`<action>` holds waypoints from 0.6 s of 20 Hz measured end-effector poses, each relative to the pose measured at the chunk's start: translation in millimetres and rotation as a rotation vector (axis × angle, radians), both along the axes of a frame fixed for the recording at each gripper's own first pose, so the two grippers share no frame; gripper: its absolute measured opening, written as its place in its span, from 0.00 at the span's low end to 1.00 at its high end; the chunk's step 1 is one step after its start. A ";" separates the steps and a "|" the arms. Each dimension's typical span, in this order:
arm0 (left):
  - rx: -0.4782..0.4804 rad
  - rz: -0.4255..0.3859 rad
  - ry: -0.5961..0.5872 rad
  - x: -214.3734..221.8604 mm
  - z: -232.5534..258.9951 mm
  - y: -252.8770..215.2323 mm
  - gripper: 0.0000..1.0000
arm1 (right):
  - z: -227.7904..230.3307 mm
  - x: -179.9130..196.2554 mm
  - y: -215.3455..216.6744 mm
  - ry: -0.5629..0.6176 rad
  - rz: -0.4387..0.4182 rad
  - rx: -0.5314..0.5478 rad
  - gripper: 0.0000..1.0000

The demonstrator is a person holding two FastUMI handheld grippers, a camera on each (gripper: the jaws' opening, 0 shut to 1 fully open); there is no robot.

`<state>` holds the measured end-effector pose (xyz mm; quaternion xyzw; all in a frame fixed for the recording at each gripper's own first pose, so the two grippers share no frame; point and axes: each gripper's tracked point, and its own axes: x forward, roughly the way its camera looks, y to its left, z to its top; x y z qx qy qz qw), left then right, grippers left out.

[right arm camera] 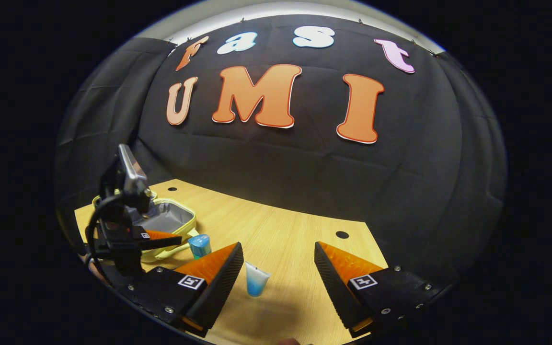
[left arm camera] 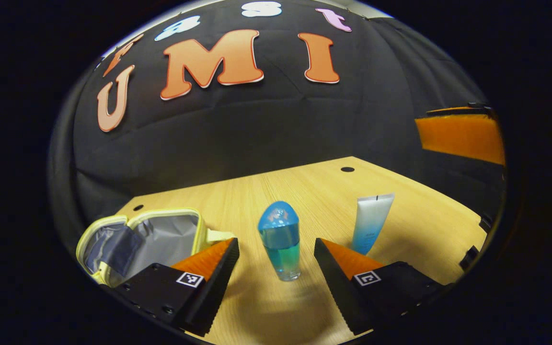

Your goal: First open the suitcase, pack the skin care products into it, and then close the suitcase.

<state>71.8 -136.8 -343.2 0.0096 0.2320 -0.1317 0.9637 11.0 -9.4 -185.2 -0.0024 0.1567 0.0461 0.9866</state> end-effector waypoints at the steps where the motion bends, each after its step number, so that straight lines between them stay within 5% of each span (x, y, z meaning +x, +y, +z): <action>1: -0.006 -0.003 0.023 2.8 -11.8 -4.7 0.96 | -4.5 0.3 -2.6 0.006 -0.001 -0.001 0.95; 7: -0.055 0.018 0.105 10.6 -48.1 -13.7 0.79 | -36.7 -2.1 -9.7 0.049 0.004 0.003 0.94; 9: -0.068 0.013 0.098 12.0 -47.1 -14.3 0.51 | -51.4 -0.5 -3.1 0.069 0.026 0.003 0.94; 12: -0.068 -0.002 0.104 11.7 -42.5 -13.6 0.43 | -78.5 -1.1 10.0 0.148 0.076 0.025 0.95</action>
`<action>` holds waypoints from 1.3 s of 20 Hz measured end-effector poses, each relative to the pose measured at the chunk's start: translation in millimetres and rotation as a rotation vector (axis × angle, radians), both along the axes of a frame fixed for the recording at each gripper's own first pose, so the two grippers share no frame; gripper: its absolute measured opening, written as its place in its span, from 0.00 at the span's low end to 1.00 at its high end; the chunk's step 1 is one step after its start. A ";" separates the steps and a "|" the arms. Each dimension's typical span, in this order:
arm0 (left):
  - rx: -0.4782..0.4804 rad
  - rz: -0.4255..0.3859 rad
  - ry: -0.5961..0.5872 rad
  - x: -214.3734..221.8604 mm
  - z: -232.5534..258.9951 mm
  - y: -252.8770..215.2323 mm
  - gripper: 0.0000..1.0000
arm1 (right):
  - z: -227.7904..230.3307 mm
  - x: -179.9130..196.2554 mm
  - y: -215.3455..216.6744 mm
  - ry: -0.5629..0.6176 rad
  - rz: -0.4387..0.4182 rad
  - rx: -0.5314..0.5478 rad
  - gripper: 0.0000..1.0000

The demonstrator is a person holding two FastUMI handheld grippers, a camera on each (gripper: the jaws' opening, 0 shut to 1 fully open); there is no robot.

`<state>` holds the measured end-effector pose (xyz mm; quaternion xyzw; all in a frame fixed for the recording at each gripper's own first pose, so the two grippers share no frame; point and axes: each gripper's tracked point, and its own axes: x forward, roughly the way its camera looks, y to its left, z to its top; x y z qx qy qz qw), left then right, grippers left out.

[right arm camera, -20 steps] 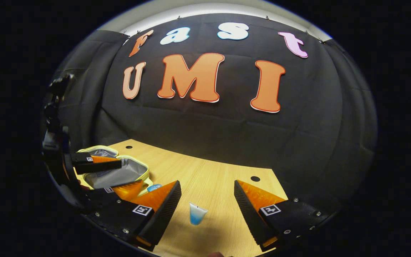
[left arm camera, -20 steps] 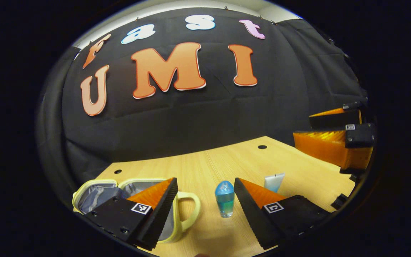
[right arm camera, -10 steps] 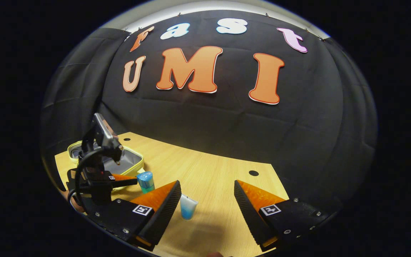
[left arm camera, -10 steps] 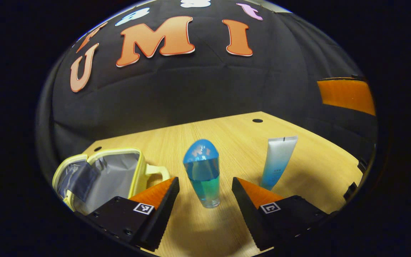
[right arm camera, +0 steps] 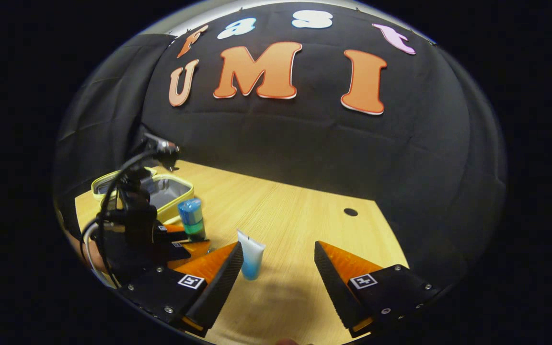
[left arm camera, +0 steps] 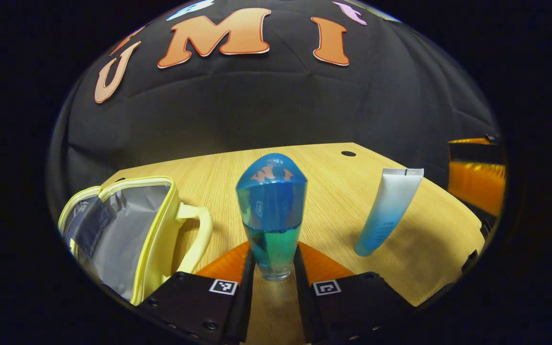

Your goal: First open the suitcase, pack the skin care products into it, and then close the suitcase.

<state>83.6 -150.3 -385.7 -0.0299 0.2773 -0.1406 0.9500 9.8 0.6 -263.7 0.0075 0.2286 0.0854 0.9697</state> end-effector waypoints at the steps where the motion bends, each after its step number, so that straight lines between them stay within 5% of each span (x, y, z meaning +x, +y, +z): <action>1: 0.000 0.004 -0.002 -2.7 5.8 2.5 0.43 | -5.7 -1.9 5.6 0.031 0.012 0.015 0.95; 9: -0.005 0.077 -0.061 1.3 94.4 44.6 0.42 | -53.1 12.6 37.1 0.166 0.101 0.041 0.92; 16: 0.054 0.121 -0.129 -6.5 142.7 88.3 0.42 | -84.8 21.4 57.2 0.221 0.143 0.062 0.51; 19: 0.056 0.152 -0.128 -12.3 152.6 105.9 0.42 | -73.8 17.9 58.8 0.238 0.133 0.088 0.43; 26: 0.069 0.187 -0.146 -11.6 186.3 148.4 0.42 | 5.5 11.5 64.0 0.143 0.150 0.081 0.42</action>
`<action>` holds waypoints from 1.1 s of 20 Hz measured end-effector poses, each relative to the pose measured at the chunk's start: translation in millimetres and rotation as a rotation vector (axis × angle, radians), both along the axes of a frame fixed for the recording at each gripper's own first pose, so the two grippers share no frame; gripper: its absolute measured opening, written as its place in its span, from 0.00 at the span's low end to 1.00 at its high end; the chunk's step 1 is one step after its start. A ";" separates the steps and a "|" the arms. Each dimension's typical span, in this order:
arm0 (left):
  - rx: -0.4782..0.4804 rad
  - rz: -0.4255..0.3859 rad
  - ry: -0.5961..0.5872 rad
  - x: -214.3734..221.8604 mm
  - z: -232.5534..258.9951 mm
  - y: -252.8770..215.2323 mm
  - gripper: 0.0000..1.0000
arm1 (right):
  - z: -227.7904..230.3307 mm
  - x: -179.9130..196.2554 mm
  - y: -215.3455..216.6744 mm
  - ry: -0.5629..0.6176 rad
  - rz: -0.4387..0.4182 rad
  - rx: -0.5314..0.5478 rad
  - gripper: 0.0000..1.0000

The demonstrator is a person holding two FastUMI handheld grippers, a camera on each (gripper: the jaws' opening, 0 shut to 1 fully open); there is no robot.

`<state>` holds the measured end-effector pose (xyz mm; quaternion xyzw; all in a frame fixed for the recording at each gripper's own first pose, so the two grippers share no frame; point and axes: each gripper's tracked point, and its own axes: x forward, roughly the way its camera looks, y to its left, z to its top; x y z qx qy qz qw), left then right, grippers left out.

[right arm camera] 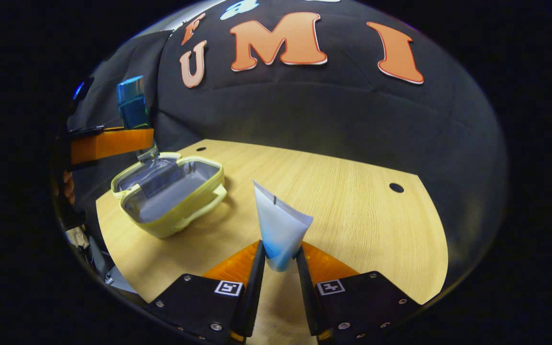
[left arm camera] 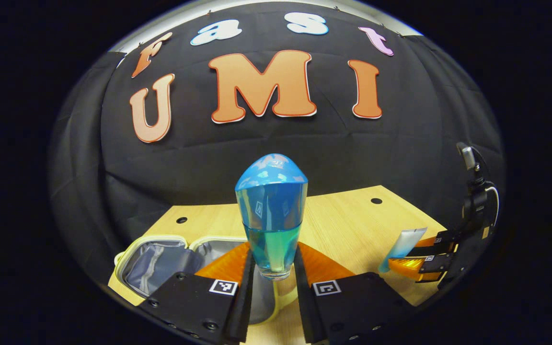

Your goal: First open the suitcase, pack the skin care products into it, and then close the suitcase.

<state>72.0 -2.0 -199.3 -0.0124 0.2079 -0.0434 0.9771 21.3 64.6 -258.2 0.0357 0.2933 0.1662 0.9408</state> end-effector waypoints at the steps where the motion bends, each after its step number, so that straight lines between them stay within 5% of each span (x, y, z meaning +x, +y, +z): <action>1: 0.006 -0.001 -0.001 -1.1 3.3 5.6 0.42 | 9.2 -1.2 3.3 -0.005 0.007 -0.001 0.42; 11: 0.015 0.041 0.018 -3.8 12.7 86.7 0.42 | 98.1 17.2 62.1 -0.138 -0.001 0.054 0.42; 17: 0.005 0.043 0.142 -1.9 -39.3 128.0 0.43 | 97.9 26.1 109.0 -0.129 -0.015 0.050 0.42; 22: -0.010 -0.044 0.255 1.4 -84.5 134.7 0.43 | 84.3 29.0 142.0 -0.076 -0.030 0.047 0.42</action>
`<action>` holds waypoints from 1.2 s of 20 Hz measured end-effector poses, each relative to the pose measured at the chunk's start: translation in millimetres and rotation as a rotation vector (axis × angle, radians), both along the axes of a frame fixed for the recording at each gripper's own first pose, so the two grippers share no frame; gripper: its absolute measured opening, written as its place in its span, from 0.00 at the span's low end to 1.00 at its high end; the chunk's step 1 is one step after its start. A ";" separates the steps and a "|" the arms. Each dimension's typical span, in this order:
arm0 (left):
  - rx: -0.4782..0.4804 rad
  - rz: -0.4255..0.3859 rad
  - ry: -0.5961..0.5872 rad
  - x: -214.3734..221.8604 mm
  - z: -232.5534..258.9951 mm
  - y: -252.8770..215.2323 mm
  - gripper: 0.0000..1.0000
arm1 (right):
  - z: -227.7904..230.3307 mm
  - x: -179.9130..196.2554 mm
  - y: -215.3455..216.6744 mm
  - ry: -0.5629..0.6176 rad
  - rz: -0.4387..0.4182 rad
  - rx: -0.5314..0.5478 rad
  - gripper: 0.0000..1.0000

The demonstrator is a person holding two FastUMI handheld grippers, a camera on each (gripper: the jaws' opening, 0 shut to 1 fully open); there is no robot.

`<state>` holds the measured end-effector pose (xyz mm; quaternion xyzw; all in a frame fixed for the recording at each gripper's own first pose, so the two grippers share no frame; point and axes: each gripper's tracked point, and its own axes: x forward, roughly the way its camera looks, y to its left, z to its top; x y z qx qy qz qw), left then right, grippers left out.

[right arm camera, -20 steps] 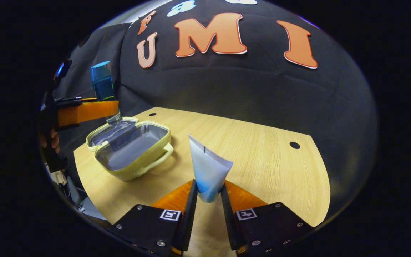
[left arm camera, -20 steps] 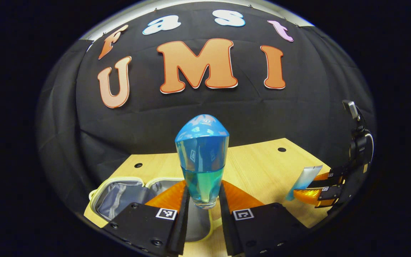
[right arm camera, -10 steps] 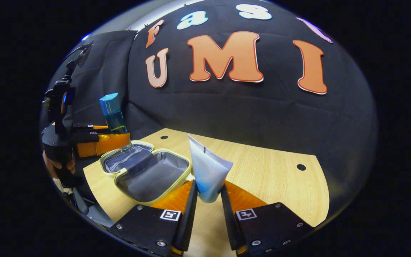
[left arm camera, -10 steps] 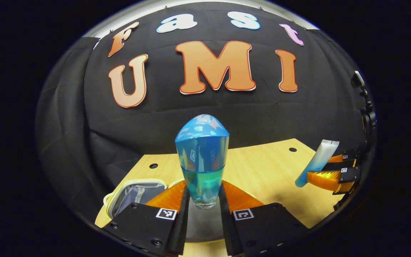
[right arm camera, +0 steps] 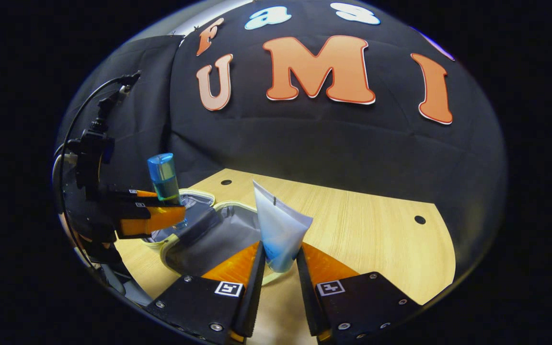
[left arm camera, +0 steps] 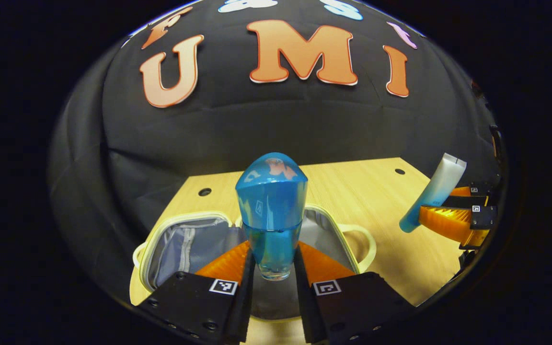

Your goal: First open the suitcase, pack the skin care products into it, and then close the suitcase.

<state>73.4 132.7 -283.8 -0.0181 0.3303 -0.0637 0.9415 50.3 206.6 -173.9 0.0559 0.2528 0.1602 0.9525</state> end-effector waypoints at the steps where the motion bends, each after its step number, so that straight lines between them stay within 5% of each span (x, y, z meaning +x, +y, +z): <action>1: -0.006 -0.018 0.024 -0.4 -8.6 -1.2 0.42 | -2.7 0.8 5.2 0.012 -0.005 0.002 0.42; 9: -0.086 -0.145 0.283 -7.4 -87.1 -15.1 0.43 | -19.8 -1.2 36.5 0.103 -0.063 0.017 0.42; 17: -0.170 -0.147 0.468 -16.7 -105.8 -29.4 0.43 | -34.7 -3.3 59.8 0.168 -0.077 0.004 0.42; 24: -0.107 -0.102 0.548 -18.7 -115.5 -23.1 0.45 | -48.0 -4.0 67.8 0.230 -0.067 0.009 0.42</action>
